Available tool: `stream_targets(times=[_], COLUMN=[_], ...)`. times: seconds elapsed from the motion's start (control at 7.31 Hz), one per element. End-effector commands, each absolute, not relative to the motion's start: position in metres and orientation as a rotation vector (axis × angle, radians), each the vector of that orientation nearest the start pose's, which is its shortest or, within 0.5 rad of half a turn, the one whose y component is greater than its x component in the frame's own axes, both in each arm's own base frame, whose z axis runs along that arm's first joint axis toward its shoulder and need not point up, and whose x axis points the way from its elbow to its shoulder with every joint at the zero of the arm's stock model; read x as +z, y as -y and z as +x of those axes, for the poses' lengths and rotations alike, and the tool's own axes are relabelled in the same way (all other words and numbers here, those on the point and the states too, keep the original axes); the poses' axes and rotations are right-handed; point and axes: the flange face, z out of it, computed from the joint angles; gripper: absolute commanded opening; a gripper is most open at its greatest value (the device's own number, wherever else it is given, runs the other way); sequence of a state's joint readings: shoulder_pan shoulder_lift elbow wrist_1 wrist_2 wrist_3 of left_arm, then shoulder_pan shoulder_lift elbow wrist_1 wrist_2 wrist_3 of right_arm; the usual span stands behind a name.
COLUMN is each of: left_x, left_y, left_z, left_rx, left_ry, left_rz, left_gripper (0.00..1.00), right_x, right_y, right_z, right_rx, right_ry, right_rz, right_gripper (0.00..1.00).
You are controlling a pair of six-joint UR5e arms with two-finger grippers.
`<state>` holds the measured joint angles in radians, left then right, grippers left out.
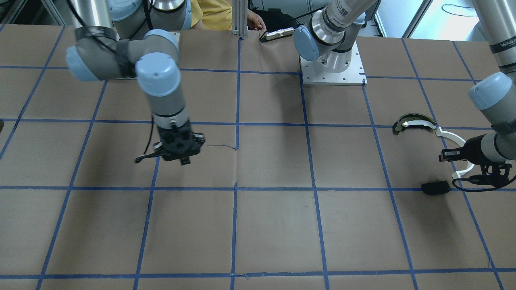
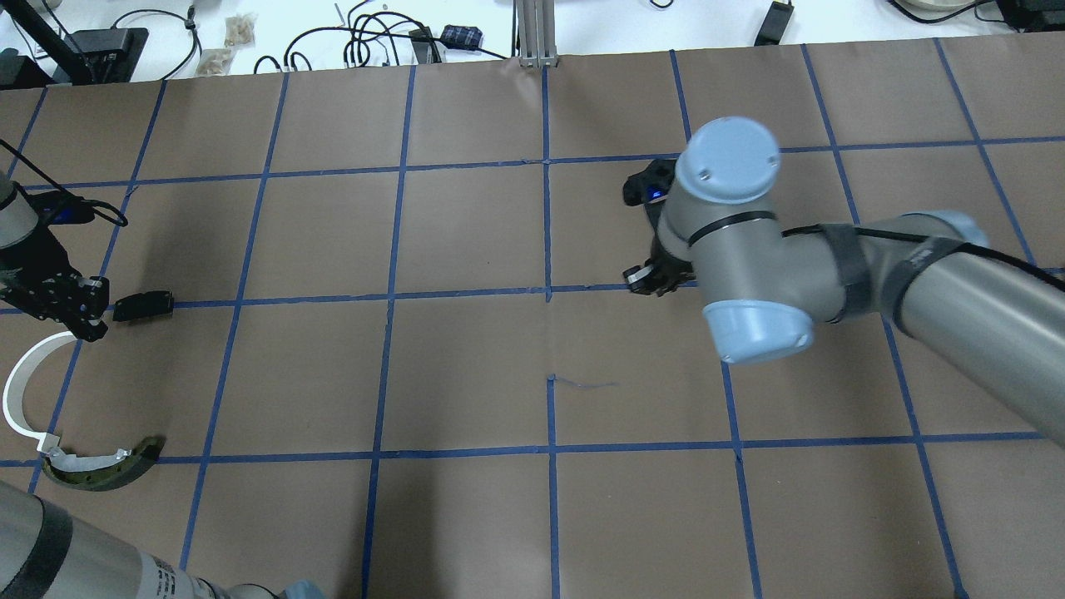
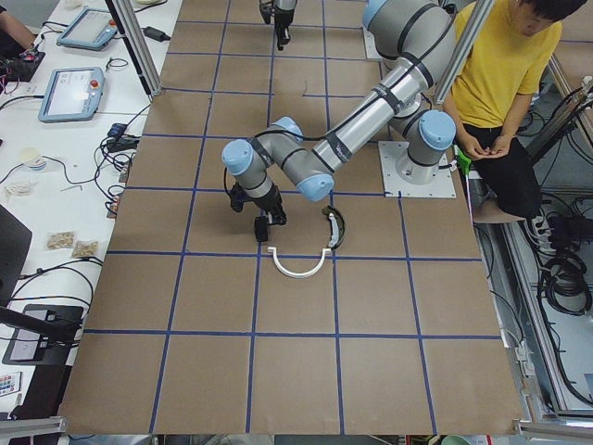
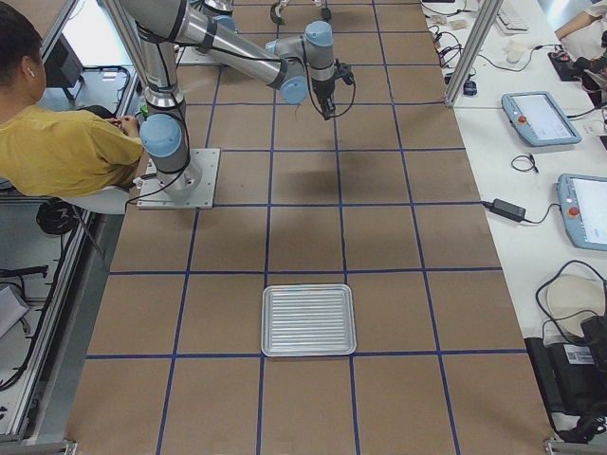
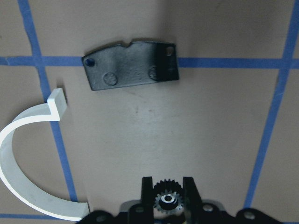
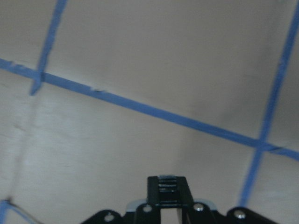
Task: Place bearing gear from tray to pile
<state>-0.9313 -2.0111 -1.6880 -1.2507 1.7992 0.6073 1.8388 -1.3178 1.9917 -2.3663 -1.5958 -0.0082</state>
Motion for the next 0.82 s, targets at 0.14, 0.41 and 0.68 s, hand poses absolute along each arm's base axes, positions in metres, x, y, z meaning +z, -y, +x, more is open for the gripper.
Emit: stream_targets(times=[0.14, 0.41, 0.68], left_x=[0.183, 0.177, 0.180], left_y=[0.538, 0.538, 0.535], left_z=[0.269, 0.270, 0.271], left_rx=[0.539, 0.555, 0.575], left_ry=[-3.058, -3.060, -3.043], left_rz=[0.010, 0.006, 0.006], left_gripper=[0.00, 0.00, 0.12], right_x=[0.208, 0.192, 0.209], right_y=[0.423, 0.429, 0.449], right_z=[0.419, 0.432, 0.423], right_rx=[-0.235, -0.207, -0.247], right_ry=[-3.095, -3.090, -3.072], right_rz=[-0.176, -0.096, -0.046], right_gripper=[0.00, 0.31, 1.00])
